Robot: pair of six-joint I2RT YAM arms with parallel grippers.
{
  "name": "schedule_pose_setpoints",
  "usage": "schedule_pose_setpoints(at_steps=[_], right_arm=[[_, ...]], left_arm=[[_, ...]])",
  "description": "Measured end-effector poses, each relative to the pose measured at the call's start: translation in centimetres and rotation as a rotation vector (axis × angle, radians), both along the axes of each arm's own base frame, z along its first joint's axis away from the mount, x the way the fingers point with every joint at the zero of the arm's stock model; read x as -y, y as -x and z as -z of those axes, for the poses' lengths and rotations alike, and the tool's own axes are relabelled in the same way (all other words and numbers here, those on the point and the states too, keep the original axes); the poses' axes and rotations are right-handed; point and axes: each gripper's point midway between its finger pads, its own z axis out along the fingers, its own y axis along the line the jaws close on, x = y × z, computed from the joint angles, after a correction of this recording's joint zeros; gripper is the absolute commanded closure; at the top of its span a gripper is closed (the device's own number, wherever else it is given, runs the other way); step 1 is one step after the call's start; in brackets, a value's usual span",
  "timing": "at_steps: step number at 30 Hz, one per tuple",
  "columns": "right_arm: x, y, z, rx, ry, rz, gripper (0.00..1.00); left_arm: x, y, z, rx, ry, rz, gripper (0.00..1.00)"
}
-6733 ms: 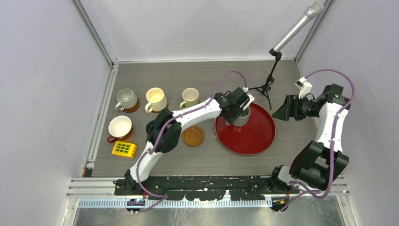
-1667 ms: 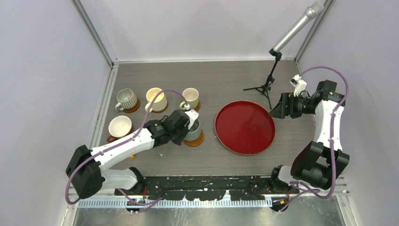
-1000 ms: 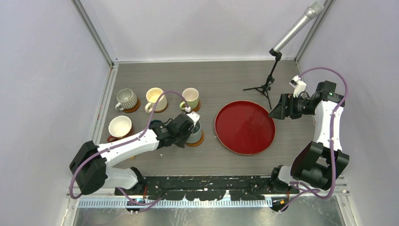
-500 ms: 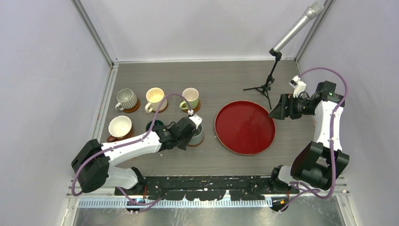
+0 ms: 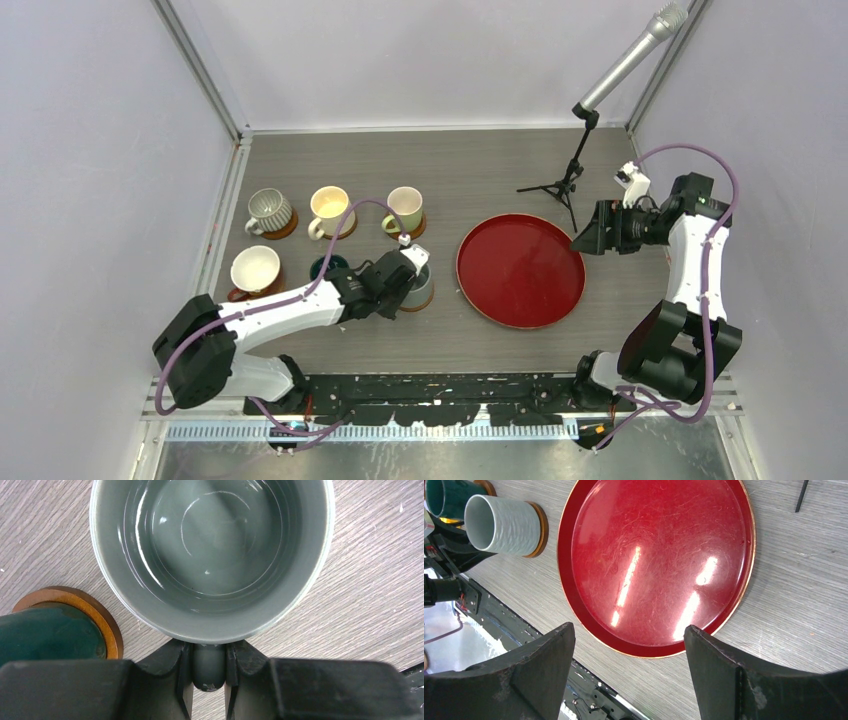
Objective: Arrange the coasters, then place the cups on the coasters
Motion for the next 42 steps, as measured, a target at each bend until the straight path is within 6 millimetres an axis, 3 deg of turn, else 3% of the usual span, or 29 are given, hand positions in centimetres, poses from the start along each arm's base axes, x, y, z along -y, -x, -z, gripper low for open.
schedule_pose_setpoints(at_steps=[2,9,16,22,26,35,42], right_arm=[[-0.1,0.1,0.2,-0.004,-0.002,0.000,0.16],[-0.3,0.5,0.7,-0.021,-0.011,0.000,0.16],[-0.3,0.6,0.7,-0.020,-0.010,-0.002,0.16],[-0.3,0.6,0.7,-0.020,-0.009,-0.003,0.16],[-0.3,0.6,0.7,-0.021,-0.010,-0.004,0.16],[-0.3,0.7,0.7,-0.019,-0.007,-0.010,0.16],[-0.3,0.7,0.7,-0.018,-0.005,-0.015,0.16]], left_arm=[[0.0,0.0,0.0,0.002,0.002,-0.001,0.83],[0.1,-0.1,0.2,0.003,0.004,-0.001,0.72],[0.5,-0.3,0.0,0.012,0.018,0.015,0.55],[0.7,-0.1,0.0,0.004,0.023,0.035,0.28],[0.8,0.2,0.0,-0.011,0.026,0.048,0.19],[0.9,0.4,-2.3,-0.023,0.039,0.080,0.16],[-1.2,-0.8,-5.2,-0.013,0.048,0.050,0.37]])
